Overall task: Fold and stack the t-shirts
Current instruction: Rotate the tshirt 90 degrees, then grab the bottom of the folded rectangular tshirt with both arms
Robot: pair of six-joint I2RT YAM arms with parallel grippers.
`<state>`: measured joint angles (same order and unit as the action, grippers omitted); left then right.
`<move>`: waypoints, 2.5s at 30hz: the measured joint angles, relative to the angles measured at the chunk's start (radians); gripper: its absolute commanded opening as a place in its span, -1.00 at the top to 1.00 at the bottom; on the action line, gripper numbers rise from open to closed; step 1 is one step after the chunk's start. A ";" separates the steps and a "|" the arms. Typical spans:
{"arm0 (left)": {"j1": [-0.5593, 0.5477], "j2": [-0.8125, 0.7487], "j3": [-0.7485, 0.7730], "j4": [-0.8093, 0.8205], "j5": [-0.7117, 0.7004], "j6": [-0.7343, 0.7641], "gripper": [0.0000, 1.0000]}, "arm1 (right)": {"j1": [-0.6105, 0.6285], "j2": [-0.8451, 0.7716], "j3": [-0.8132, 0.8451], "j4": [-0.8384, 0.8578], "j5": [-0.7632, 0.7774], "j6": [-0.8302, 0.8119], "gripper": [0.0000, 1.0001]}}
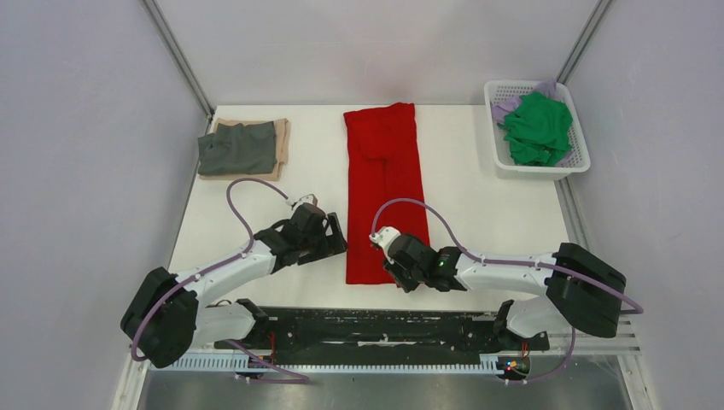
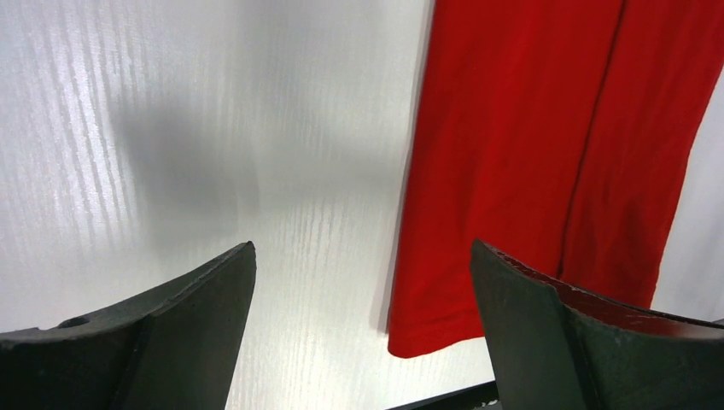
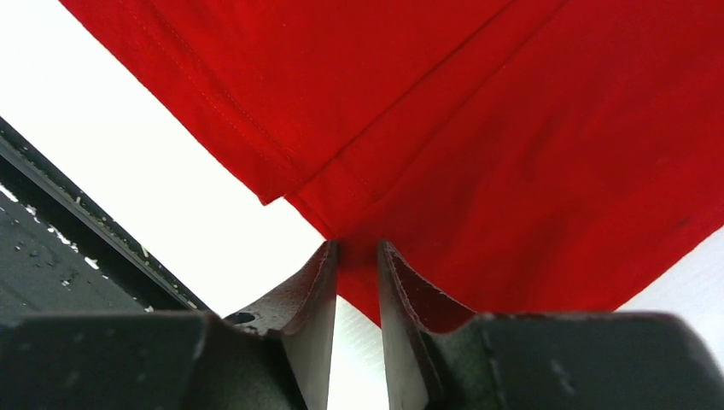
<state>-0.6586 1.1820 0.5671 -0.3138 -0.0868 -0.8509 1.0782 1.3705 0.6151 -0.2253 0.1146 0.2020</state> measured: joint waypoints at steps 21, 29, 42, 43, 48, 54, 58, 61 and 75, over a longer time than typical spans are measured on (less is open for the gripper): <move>0.000 0.000 0.027 -0.051 -0.039 0.004 -0.99 | 0.000 -0.099 -0.021 0.045 0.021 0.063 1.00; 0.000 0.000 0.027 -0.051 -0.032 0.004 -0.99 | 0.000 -0.139 -0.042 0.135 0.016 0.091 1.00; -0.004 -0.005 0.027 -0.055 0.041 0.004 -0.99 | 0.000 -0.031 -0.038 0.155 -0.013 0.104 -0.96; -0.008 -0.005 0.026 -0.055 0.045 0.004 -0.99 | 0.000 -0.035 -0.033 0.147 -0.012 0.095 -0.96; -0.045 -0.008 0.018 -0.055 0.074 0.003 -0.99 | 0.000 -0.151 -0.029 0.124 0.024 0.091 -0.96; -0.100 -0.029 -0.013 -0.054 0.099 -0.010 -0.81 | -0.019 -0.380 -0.082 0.116 0.165 0.135 -0.96; -0.130 -0.033 -0.045 -0.050 0.117 -0.035 -0.48 | -0.108 -0.481 -0.175 0.082 0.197 0.173 -0.96; -0.134 -0.034 -0.080 -0.035 0.125 -0.053 -0.35 | -0.193 -0.514 -0.236 0.061 0.174 0.199 -0.90; -0.135 0.032 -0.132 0.148 0.227 -0.125 0.34 | -0.251 -0.445 -0.300 0.029 0.051 0.278 -0.28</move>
<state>-0.7933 1.2140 0.4355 -0.1661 0.1406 -0.9760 0.8272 0.9257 0.3149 -0.1967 0.1661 0.4805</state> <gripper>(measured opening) 0.398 0.663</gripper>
